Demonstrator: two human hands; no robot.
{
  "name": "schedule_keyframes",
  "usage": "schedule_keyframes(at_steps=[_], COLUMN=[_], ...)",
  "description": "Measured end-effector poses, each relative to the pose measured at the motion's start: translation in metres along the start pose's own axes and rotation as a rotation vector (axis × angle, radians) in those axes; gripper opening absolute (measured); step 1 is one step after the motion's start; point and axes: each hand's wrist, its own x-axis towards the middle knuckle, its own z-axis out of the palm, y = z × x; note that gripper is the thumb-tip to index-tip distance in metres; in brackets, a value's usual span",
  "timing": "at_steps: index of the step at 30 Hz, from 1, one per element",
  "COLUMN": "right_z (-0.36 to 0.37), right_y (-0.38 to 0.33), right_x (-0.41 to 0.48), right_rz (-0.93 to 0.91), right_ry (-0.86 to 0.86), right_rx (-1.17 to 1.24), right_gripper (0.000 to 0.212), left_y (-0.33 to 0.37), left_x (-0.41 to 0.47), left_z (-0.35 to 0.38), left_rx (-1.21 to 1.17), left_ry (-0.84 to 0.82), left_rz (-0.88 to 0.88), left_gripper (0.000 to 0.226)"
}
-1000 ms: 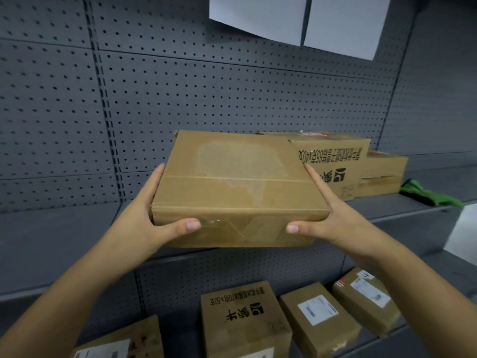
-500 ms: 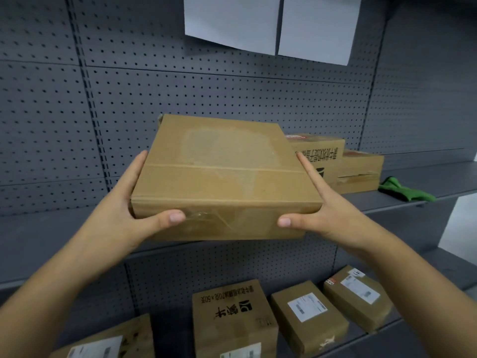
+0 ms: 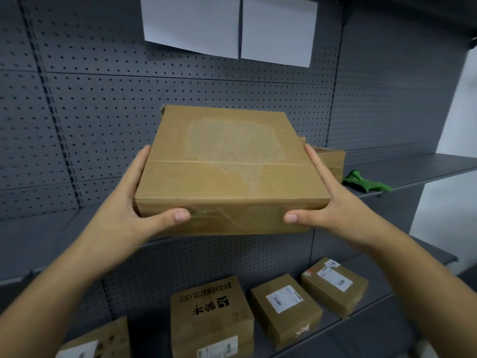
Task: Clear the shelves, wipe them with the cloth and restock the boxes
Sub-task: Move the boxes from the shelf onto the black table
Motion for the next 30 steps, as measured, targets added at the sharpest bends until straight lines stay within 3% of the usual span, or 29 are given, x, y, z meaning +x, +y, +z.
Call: schedule_keyframes(at_steps=[7,16,28,30], right_z=[-0.063,-0.15,-0.241,-0.253], right_y=[0.02,0.045,0.068,0.074], right_x=[-0.051,-0.147,-0.27,-0.285], right_rz=[0.081,0.239,0.482,0.518], right_ry=[0.071,0.26,0.569,0.609], right_rx=[-0.029,-0.067,-0.149,-0.157], right_gripper=[0.135,0.131,0.134,0.134], left_y=[0.018,0.054,0.104,0.11], left_x=[0.013,0.019,0.017,0.02], left_z=[0.072,0.197,0.375,0.405], left_rx=[-0.106,-0.259,-0.509,-0.548], left_ry=[-0.15,-0.34,-0.699,-0.759], left_rz=[0.036,0.095,0.169,0.192], left_gripper=[0.124,0.103,0.105,0.114])
